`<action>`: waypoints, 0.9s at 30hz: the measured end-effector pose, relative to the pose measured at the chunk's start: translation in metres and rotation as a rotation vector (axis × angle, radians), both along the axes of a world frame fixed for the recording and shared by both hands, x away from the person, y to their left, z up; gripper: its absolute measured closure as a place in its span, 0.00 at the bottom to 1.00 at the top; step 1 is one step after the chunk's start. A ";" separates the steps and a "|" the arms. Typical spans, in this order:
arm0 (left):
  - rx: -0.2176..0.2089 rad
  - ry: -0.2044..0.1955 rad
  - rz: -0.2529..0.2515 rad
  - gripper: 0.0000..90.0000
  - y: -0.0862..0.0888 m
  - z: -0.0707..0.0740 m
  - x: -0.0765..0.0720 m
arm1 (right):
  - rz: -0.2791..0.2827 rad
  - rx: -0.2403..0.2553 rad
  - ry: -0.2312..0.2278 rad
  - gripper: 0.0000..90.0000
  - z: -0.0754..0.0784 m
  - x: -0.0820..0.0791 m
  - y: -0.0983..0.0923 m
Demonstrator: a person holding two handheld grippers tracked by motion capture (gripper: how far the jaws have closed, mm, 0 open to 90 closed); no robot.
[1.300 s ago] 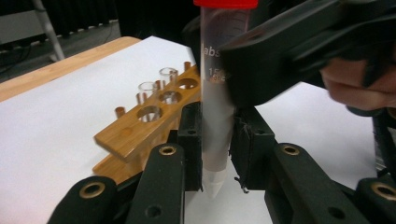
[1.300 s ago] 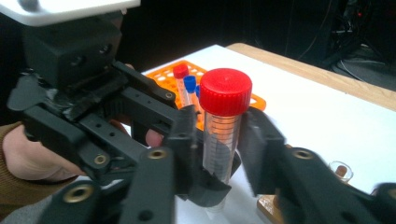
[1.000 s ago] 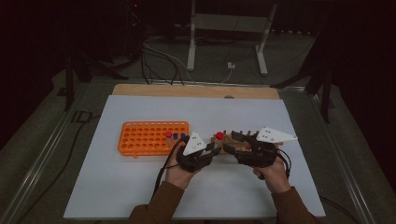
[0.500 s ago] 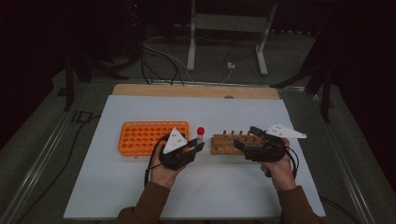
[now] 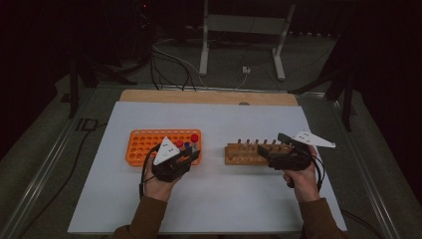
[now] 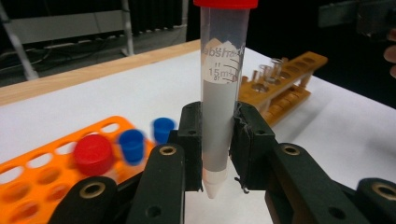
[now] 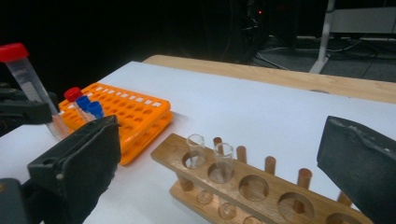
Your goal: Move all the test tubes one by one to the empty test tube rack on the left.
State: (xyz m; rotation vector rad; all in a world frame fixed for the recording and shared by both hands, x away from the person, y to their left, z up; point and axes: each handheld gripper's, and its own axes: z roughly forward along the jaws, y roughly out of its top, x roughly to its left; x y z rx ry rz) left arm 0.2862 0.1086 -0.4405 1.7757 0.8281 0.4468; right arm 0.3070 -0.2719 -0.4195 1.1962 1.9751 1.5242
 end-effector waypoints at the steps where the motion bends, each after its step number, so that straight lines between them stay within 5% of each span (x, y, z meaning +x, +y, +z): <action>1: -0.003 -0.002 0.008 0.84 0.003 0.001 0.000 | -0.006 -0.003 -0.001 0.00 0.000 0.000 -0.001; 13: -0.028 -0.019 0.097 0.84 0.031 0.004 0.001 | -0.018 -0.009 -0.003 0.00 -0.001 0.001 -0.004; 27: 0.015 -0.048 0.208 0.84 0.042 -0.009 0.009 | -0.017 -0.013 -0.007 0.00 -0.001 0.001 -0.004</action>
